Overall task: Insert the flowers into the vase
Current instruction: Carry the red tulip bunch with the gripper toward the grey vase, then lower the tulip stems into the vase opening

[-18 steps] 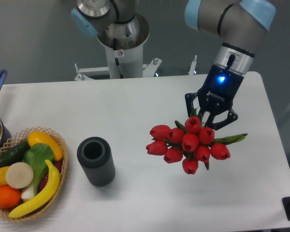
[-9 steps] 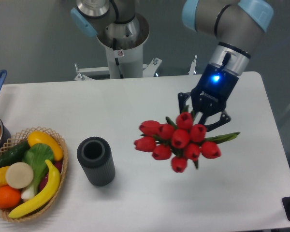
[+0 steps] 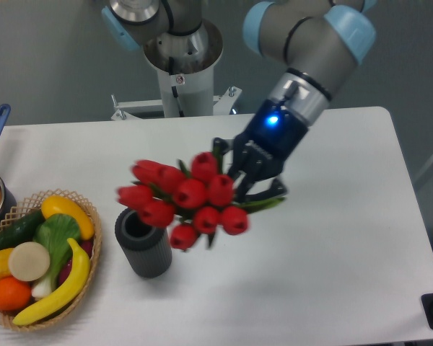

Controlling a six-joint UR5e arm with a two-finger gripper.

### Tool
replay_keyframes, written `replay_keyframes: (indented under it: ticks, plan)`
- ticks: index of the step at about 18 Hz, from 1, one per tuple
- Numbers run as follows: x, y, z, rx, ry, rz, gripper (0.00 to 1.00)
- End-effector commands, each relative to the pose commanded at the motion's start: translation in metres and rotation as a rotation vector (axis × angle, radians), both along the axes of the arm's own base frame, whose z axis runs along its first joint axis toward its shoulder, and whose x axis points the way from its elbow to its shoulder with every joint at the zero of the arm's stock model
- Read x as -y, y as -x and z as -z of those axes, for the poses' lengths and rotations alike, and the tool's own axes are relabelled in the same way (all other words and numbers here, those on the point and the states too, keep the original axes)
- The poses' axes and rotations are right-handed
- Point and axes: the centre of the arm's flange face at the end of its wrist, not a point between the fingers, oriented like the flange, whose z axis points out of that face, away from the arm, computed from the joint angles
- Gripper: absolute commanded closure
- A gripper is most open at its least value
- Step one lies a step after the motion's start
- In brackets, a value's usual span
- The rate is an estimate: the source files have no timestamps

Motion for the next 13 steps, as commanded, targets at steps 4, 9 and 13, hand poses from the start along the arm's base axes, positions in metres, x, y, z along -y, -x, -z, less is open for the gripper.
replay_keyframes:
  ticks: [4, 9, 13]
  plan:
    - [-0.017, -0.026, 0.005, 0.017, -0.039, 0.067, 0.81]
    - [-0.021, -0.054, 0.029, 0.104, -0.120, 0.141, 0.81]
    - [-0.025, -0.067, 0.041, 0.128, -0.116, 0.161, 0.81]
